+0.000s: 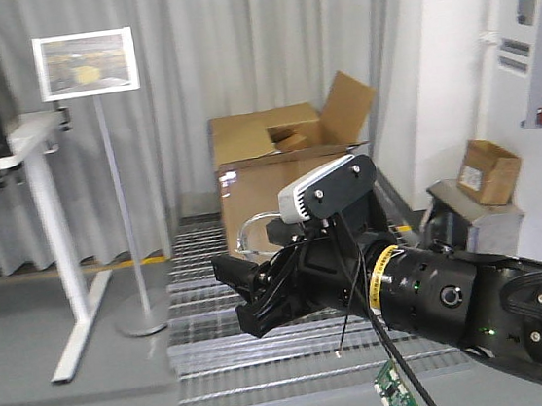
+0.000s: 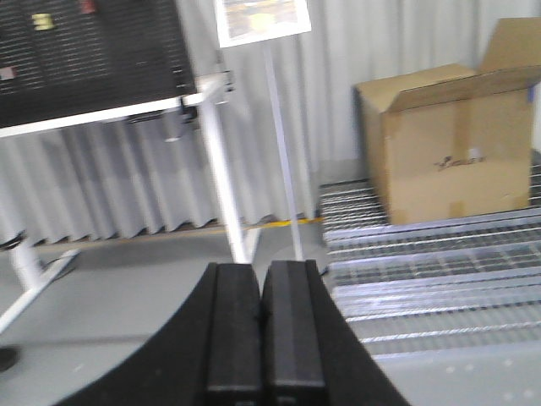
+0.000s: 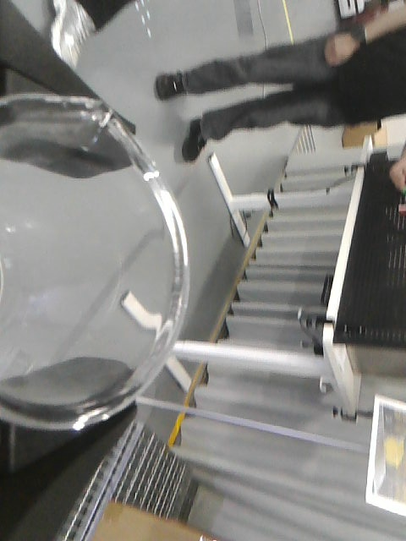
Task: Pick beaker and place in left cabinet
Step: 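Hold the beaker in the right gripper while driving toward the cabinet, then carry the beaker into the open cabinet above the blue tray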
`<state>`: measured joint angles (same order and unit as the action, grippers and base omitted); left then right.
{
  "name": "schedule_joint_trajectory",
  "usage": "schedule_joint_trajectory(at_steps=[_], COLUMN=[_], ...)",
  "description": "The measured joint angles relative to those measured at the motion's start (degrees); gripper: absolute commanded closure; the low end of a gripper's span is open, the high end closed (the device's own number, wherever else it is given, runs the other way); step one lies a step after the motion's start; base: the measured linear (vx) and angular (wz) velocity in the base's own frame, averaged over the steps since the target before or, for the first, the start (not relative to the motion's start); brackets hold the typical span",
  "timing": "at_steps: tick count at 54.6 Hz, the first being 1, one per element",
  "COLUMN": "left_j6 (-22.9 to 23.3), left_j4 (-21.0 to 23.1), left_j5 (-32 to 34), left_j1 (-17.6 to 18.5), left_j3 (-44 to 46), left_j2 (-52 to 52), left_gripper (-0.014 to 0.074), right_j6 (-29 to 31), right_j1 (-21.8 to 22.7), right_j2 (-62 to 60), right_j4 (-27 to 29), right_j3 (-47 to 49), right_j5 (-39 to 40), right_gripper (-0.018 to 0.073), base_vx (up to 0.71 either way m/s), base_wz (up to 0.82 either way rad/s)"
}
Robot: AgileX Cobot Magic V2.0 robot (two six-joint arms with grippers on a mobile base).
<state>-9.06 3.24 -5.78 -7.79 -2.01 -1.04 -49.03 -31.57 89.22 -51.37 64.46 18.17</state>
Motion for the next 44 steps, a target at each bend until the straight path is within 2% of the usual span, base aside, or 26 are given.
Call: schedule_joint_trajectory(at_steps=[25,44], left_j6=[0.0,0.0], left_j4=[0.0,0.0], left_j5=[0.0,0.0], left_j1=[0.0,0.0], left_j3=[0.0,0.0], left_j2=[0.0,0.0], left_gripper=[0.0603,0.0603], right_j6=[0.0,0.0], right_j1=[0.0,0.0], right_j2=[0.0,0.0], right_j4=[0.0,0.0], right_j3=[0.0,0.0], right_j5=[0.0,0.0], right_gripper=[0.0358,0.0358], base_vx=[0.47,0.4], base_wz=[-0.5,-0.65])
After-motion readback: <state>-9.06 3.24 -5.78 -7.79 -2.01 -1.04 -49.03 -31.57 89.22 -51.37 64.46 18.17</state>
